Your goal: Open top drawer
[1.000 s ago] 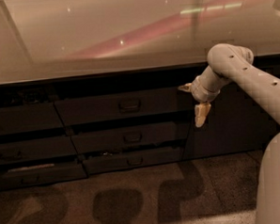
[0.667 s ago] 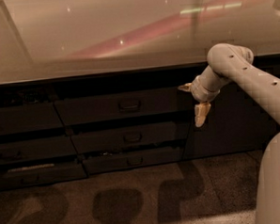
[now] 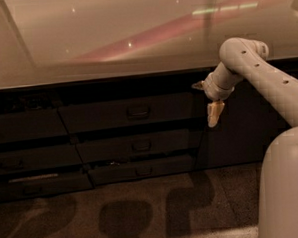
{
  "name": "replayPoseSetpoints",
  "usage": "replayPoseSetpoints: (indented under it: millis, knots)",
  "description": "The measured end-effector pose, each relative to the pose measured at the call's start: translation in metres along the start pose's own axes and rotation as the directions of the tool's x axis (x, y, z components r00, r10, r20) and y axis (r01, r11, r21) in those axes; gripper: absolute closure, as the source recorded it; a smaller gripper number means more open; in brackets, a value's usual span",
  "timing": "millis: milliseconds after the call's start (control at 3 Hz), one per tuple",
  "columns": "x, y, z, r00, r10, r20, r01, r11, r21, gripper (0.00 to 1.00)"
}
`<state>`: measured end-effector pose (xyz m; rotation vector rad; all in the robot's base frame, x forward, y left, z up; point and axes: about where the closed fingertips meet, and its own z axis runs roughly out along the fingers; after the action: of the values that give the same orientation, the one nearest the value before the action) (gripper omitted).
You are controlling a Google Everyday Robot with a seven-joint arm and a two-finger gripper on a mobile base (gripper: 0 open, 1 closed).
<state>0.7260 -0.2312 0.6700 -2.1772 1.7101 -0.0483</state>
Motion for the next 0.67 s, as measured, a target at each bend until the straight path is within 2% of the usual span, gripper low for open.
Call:
replayPoseSetpoints:
  millis: [333, 667]
  knots:
    - [0.006, -0.001, 0.008, 0.998, 0.013, 0.061, -0.012, 0.9998, -0.017, 0.00]
    - [0.022, -0.002, 0.035, 0.996, 0.049, 0.081, -0.043, 0.9964, -0.073, 0.00]
